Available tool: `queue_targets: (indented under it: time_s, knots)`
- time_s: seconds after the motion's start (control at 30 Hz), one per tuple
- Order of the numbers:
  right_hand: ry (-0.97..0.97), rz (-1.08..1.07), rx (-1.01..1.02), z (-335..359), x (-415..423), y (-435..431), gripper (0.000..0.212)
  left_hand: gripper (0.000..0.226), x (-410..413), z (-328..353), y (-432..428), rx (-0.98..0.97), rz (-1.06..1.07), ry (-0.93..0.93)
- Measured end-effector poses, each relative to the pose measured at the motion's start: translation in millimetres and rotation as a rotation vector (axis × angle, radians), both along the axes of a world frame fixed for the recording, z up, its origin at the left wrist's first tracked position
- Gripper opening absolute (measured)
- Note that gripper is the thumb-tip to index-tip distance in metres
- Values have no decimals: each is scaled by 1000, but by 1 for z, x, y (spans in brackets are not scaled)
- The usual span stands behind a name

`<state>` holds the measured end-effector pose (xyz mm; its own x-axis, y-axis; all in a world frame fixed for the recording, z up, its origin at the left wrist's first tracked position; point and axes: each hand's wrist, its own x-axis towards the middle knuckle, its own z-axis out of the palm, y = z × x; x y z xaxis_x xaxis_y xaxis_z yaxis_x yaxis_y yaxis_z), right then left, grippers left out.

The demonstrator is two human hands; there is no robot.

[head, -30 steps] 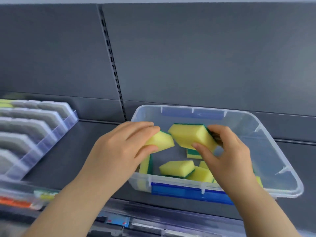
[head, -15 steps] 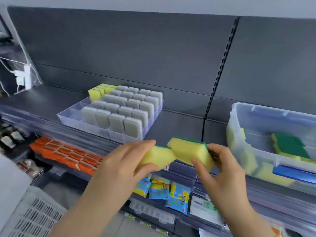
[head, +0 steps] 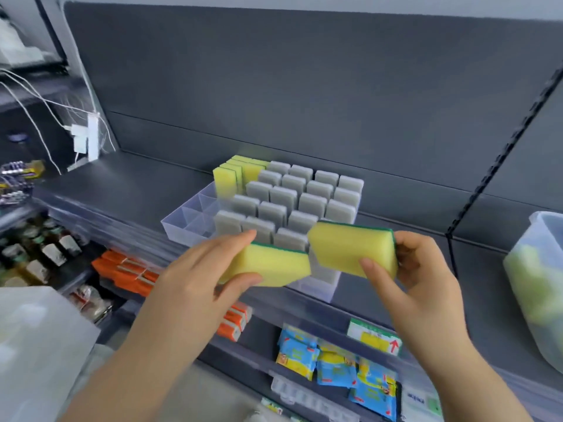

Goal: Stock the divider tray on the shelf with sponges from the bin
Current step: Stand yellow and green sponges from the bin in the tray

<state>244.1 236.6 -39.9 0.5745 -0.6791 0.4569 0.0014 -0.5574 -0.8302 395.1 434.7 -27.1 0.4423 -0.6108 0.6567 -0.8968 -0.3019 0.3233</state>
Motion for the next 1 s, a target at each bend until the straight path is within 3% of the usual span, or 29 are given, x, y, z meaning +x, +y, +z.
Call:
queue_targets:
  time_s: [0.13, 0.27, 0.37, 0.53, 0.7, 0.77, 0.87, 1.0]
  knots:
    - [-52, 19, 88, 8, 62, -21, 27, 45, 71, 13, -12, -1, 30, -52]
    - [-50, 69, 101, 28, 121, -39, 32, 50, 128, 23, -20, 18, 83, -28]
    - [-2, 100, 78, 36, 158, -44, 43, 49, 166, 21, -18, 36, 125, 28]
    - [120, 25, 83, 35, 204, -40, 33, 45, 232, 5, -14, 28, 105, 111]
    - [161, -124, 100, 31, 238, -18, 59, 45, 301, -11, -21, 21, -23, 173]
    - [162, -219, 129, 28, 253, -1, 55, 46, 332, -15, -23, 44, -111, 189]
    - [166, -328, 170, 26, 283, 24, 30, 46, 380, -15, -25, 63, -233, 198]
    - [230, -372, 117, 33, 320, 49, 49, 47, 425, -18, -28, 39, -317, 191]
